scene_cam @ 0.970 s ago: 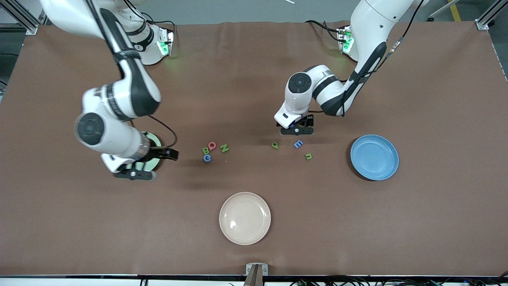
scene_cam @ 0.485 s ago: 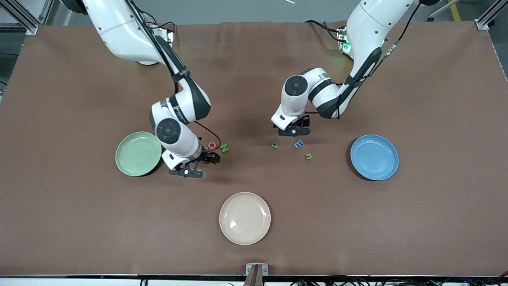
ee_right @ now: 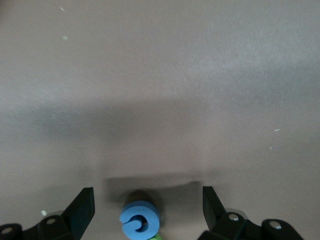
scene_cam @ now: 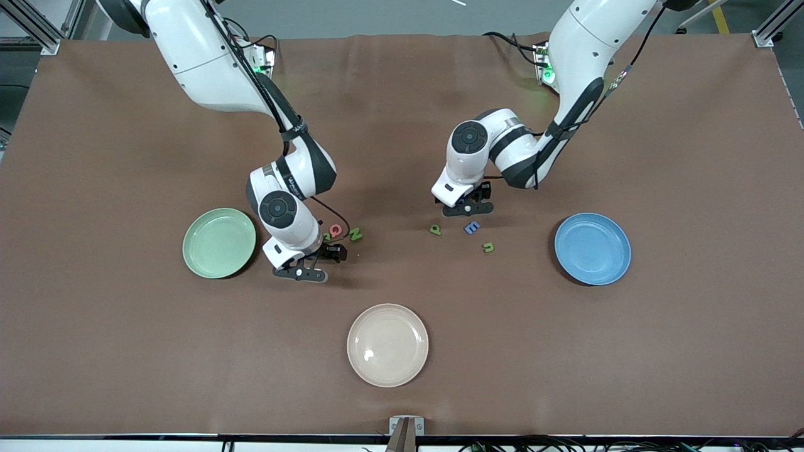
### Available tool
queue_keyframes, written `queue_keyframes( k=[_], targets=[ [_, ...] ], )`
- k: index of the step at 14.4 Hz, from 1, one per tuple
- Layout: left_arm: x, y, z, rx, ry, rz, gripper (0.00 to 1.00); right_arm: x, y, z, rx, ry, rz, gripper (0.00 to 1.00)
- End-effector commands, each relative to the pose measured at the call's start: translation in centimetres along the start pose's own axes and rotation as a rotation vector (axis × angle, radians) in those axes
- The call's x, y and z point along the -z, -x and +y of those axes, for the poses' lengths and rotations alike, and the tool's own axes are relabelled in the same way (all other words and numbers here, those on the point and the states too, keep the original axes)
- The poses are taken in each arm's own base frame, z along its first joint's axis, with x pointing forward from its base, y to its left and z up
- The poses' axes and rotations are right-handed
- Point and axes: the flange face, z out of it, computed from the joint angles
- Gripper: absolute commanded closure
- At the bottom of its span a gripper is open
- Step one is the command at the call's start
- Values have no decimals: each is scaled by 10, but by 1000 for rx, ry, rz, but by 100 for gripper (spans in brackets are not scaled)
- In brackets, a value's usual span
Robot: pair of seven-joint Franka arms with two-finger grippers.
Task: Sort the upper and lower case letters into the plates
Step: 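Grasp the blue x with the left gripper while the right gripper carries the c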
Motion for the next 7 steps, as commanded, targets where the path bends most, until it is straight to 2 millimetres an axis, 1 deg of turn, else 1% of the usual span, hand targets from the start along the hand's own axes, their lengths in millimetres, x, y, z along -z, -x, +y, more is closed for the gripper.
queue_keyframes(
  k=[1,4,5,7],
  targets=[
    [-1,1,-3,31,0,11,17,-7,14,7,-9,13,2,9],
    [-3,4,-4,49,-2,3,28,-10,20,5,-17,17,-8,11],
    [-3,4,-4,70,0,2,28,-9,23,1,-14,18,-9,13],
    [-5,5,-4,84,-3,-2,28,-7,26,-3,-8,20,-12,20]
  ],
)
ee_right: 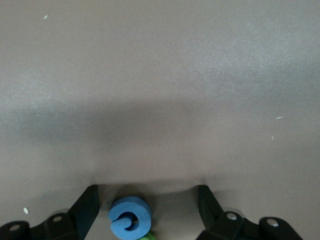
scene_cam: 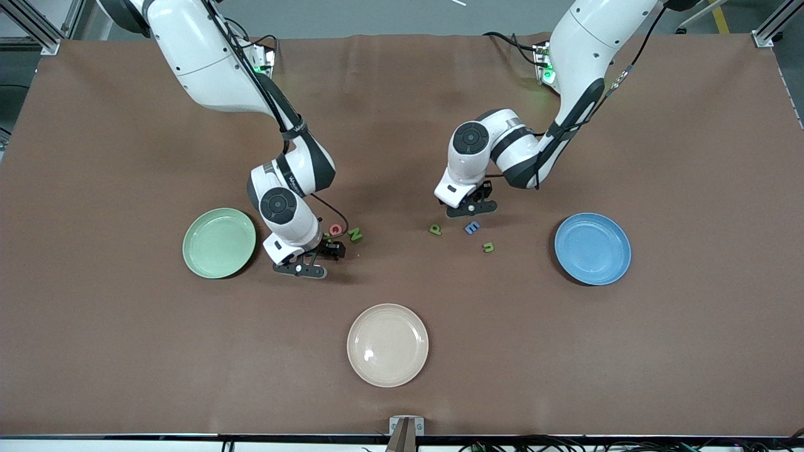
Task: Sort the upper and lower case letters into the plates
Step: 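Grasp the blue x with the left gripper while the right gripper carries the c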
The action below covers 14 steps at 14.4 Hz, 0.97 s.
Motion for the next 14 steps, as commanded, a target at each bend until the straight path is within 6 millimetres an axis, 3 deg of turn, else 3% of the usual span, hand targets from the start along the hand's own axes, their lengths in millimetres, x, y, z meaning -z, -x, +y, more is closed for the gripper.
queue_keyframes(
  k=[1,4,6,8,10,11,14],
  targets=[
    [-2,4,-1,25,3,2,28,-1,18,-3,-7,23,-19,24],
    [-1,6,0,47,6,0,29,0,22,-7,-1,27,-24,34],
    [0,8,1,57,6,-1,29,0,23,-7,2,29,-25,46],
    [-3,11,1,70,3,-5,30,1,23,-7,12,27,-24,67],
    [-3,14,1,66,2,-10,36,10,15,0,1,19,-13,99],
    [-3,15,2,65,2,-9,41,22,8,7,1,18,-11,100],
    [-3,15,2,76,2,-9,60,77,-19,56,64,29,-47,100]
  ],
)
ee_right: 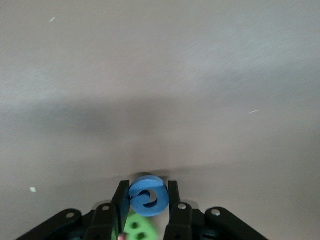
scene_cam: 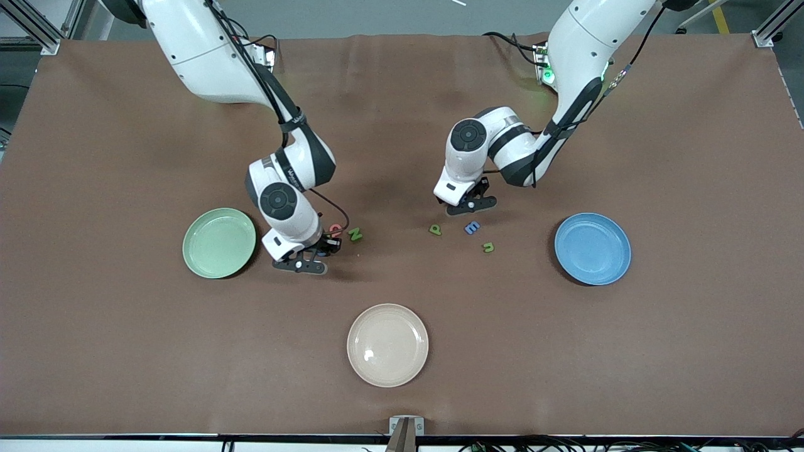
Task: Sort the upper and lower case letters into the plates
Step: 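Grasp the blue x with the left gripper while the right gripper carries the c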
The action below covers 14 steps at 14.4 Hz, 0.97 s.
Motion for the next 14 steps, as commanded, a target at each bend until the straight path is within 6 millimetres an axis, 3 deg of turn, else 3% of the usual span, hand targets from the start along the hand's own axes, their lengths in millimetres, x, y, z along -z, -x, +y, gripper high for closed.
queue_keyframes(
  k=[1,4,7,10,12,14],
  targets=[
    [-5,8,-5,32,-12,-6,61,58,-9,59,58,7,-25,100],
    [-6,10,-4,35,-15,-7,72,74,-5,127,128,0,-32,100],
    [-4,12,-4,26,-16,-4,83,69,1,196,188,-6,-48,100],
    [14,8,-2,8,-8,36,89,47,18,226,193,-6,-76,100],
    [40,1,-6,-21,-46,70,92,32,23,242,183,-7,-73,99],
    [71,-14,-24,-90,-107,97,93,17,29,247,178,-7,-68,98]
  ],
)
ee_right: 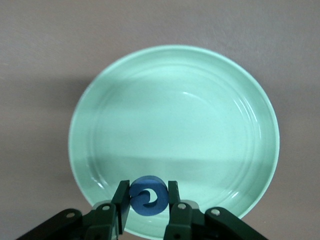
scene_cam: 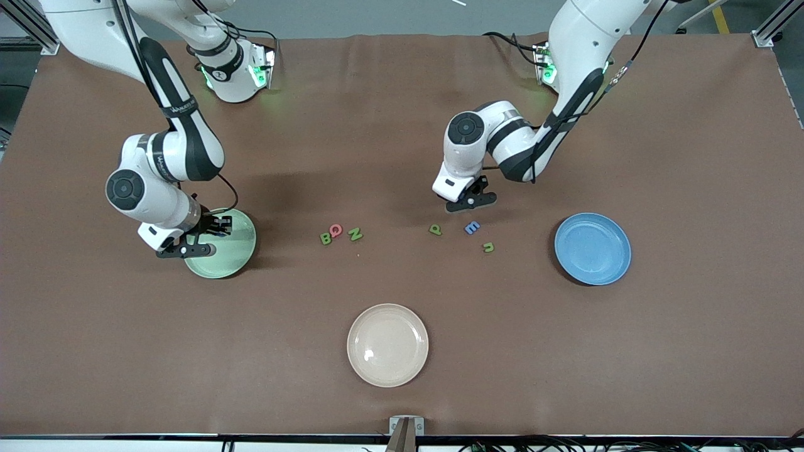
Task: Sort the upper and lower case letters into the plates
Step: 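Carry the x to the blue plate while the right gripper drops the c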
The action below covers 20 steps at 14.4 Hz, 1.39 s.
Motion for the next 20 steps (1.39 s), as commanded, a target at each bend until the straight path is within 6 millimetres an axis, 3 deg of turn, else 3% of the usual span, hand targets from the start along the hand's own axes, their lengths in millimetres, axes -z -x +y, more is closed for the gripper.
queue_keyframes(
  k=[1,2,3,4,7,9,12,15,18,20],
  targets=[
    [56,-23,-38,-87,-79,68,93,-16,15,3,14,3,10,95],
    [72,-39,-57,-133,-103,69,93,-20,15,3,14,3,2,73],
    [84,-50,-75,-170,-123,50,93,-20,14,3,14,3,2,28],
    [95,-61,-94,-211,-131,25,93,-19,13,3,14,3,4,0],
    [109,-97,-156,-318,-144,12,92,-7,7,-2,5,1,16,0],
    [102,-117,-194,-348,-145,-15,92,5,-3,-21,-46,-6,27,0],
    [94,-150,-258,-399,-128,-37,92,15,-7,-100,-144,-5,62,0],
    [78,-164,-295,-414,-84,-9,91,7,-8,-174,-235,-7,74,0],
    [49,-175,-332,-425,-23,15,91,-11,-9,-212,-273,-17,101,0],
    [28,-178,-348,-429,27,49,91,-30,-8,-222,-270,-28,126,0]
  ],
)
